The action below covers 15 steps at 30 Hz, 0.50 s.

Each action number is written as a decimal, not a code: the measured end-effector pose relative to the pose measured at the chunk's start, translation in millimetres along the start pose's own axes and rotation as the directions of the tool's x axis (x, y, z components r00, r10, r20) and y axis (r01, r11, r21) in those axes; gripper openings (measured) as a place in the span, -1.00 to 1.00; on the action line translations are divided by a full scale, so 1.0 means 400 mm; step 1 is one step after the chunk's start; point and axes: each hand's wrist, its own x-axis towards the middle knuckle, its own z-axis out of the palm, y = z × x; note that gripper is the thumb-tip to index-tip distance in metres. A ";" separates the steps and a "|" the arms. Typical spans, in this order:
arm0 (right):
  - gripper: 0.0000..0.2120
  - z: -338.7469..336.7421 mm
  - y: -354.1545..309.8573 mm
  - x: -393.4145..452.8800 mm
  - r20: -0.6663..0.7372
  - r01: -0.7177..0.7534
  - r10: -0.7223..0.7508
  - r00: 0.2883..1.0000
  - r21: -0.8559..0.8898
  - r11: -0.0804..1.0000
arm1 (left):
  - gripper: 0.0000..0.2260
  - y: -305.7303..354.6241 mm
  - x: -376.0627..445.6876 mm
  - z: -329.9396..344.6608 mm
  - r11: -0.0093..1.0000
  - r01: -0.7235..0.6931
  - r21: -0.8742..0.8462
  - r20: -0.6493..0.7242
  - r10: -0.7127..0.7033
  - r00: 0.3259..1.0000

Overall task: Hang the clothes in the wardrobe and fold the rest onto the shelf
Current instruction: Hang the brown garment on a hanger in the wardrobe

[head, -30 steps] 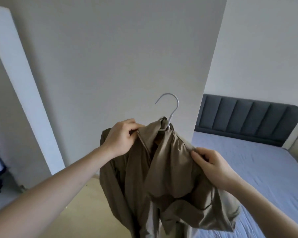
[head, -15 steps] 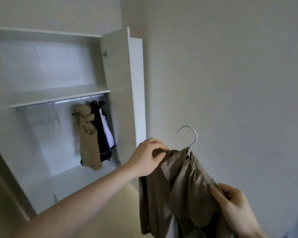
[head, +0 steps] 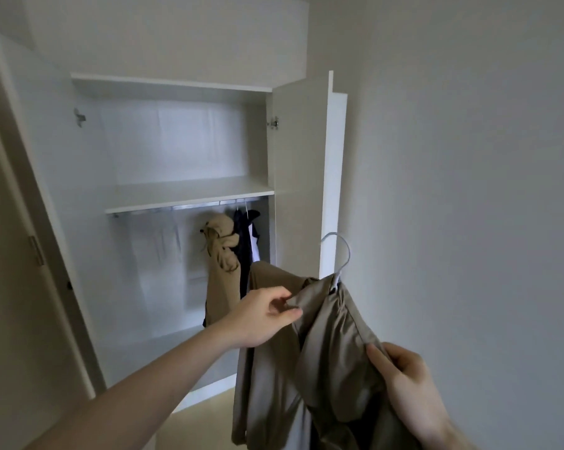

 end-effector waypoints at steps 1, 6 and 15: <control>-0.52 0.037 0.000 0.036 0.016 0.002 -0.002 1.000 -0.001 1.000 | -0.76 -0.027 0.020 -0.025 1.000 0.001 0.018 -0.007 -0.001 1.000; -0.55 0.227 -0.007 0.216 0.086 0.007 -0.005 0.996 -0.025 1.000 | -0.67 -0.181 0.128 -0.137 0.998 0.008 0.070 -0.078 -0.003 0.997; -0.52 0.456 -0.007 0.491 0.180 0.009 -0.010 0.984 0.006 1.000 | -0.75 -0.406 0.286 -0.291 0.989 0.131 0.075 -0.222 -0.111 0.969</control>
